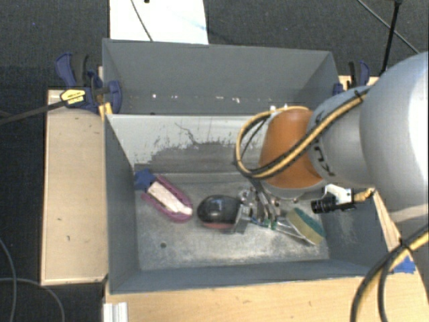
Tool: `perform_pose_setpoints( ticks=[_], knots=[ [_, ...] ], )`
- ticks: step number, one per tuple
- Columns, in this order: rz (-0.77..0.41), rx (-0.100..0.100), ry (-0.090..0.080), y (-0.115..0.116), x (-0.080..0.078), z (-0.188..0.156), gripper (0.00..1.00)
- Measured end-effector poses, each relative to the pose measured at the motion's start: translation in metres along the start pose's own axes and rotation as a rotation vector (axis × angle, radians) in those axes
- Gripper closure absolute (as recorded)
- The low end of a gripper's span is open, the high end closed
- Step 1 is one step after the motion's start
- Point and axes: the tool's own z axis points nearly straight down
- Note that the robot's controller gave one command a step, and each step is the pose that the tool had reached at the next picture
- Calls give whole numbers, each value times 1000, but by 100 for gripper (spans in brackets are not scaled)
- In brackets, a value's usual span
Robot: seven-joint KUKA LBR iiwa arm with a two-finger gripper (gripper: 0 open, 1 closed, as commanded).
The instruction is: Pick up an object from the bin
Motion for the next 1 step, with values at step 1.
perform_pose_setpoints(
  ticks=[1],
  knots=[
    [-43, -4, -10, -10, 21, -215, 100]
  ],
)
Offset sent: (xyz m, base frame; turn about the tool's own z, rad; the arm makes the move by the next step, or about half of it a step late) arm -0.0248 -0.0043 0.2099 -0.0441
